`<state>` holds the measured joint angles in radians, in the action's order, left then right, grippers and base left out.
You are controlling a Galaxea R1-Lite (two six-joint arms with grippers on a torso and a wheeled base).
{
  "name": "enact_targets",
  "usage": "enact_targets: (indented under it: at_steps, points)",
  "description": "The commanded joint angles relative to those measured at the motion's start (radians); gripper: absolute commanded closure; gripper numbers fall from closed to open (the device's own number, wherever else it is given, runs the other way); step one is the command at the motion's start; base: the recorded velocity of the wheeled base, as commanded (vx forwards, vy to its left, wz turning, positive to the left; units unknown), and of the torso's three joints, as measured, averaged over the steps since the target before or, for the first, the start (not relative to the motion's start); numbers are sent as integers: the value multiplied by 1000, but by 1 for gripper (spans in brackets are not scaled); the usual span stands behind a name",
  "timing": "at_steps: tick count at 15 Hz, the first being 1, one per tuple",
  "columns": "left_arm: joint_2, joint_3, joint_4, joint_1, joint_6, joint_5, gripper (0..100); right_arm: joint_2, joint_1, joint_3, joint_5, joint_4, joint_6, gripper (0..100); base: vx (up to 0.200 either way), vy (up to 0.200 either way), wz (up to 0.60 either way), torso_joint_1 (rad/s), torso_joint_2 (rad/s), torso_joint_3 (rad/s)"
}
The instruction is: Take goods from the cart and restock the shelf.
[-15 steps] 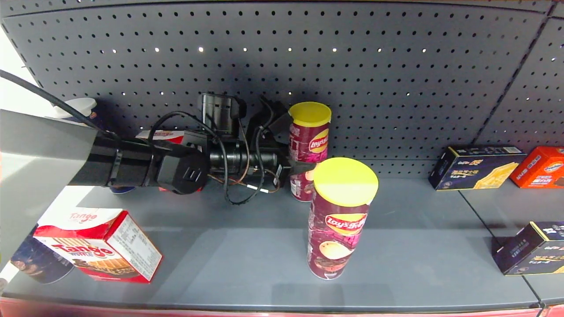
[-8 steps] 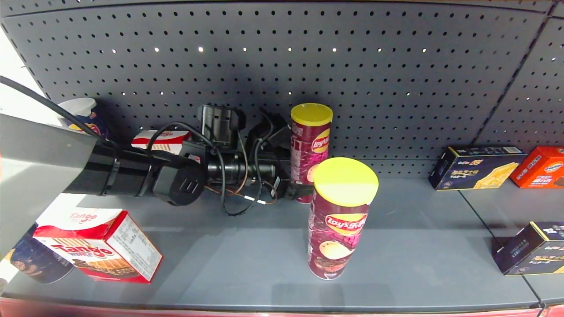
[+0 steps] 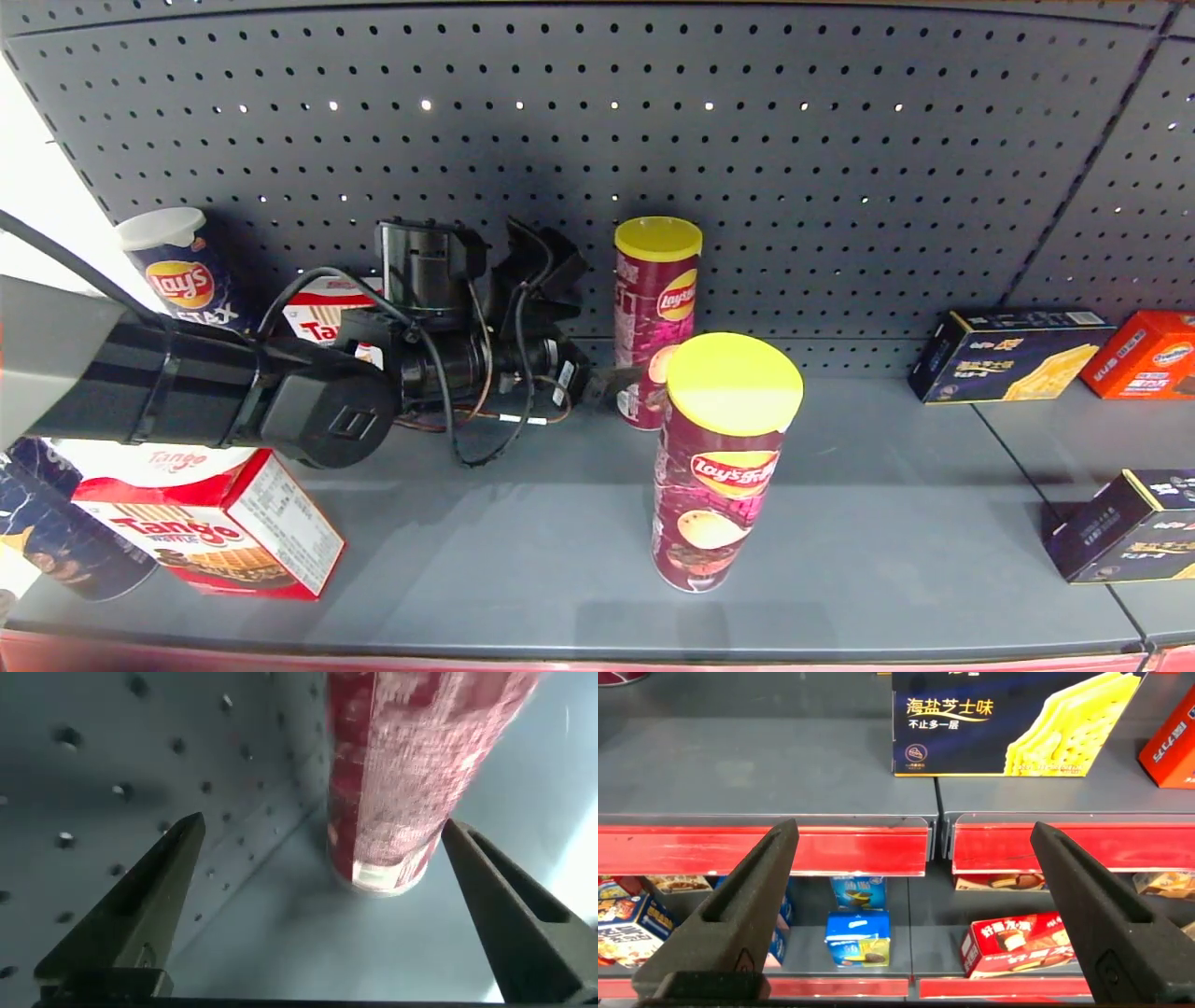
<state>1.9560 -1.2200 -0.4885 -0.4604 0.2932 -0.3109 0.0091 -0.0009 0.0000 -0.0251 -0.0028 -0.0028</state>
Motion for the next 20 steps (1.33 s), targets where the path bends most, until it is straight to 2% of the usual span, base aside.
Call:
enact_targets:
  at_steps: [1,3,13,15,17,19,20]
  points:
    - [-2,-6,-2,-1,-14,19,0,2,-1,0,-1,0,0,0,0,0,0,0,0,0]
    - [3,-9,-2,2,-23,27,0,2,1,0,-1,0,0,0,0,0,0,0,0,0]
    - [0,0,-28,31,-25,49,0,2,-1,0,-1,0,0,0,0,0,0,0,0,0]
    - [-9,34,-36,34,-25,45,0,2,-1,0,-1,0,0,0,0,0,0,0,0,0]
    - [-69,108,-85,32,-22,44,0,2,-1,0,-1,0,0,0,0,0,0,0,0,0]
    - [-72,129,-110,32,-16,53,0,2,-1,0,-1,0,0,0,0,0,0,0,0,0]
    - [-68,131,-125,31,-19,125,0,2,-1,0,-1,0,0,0,0,0,0,0,0,0]
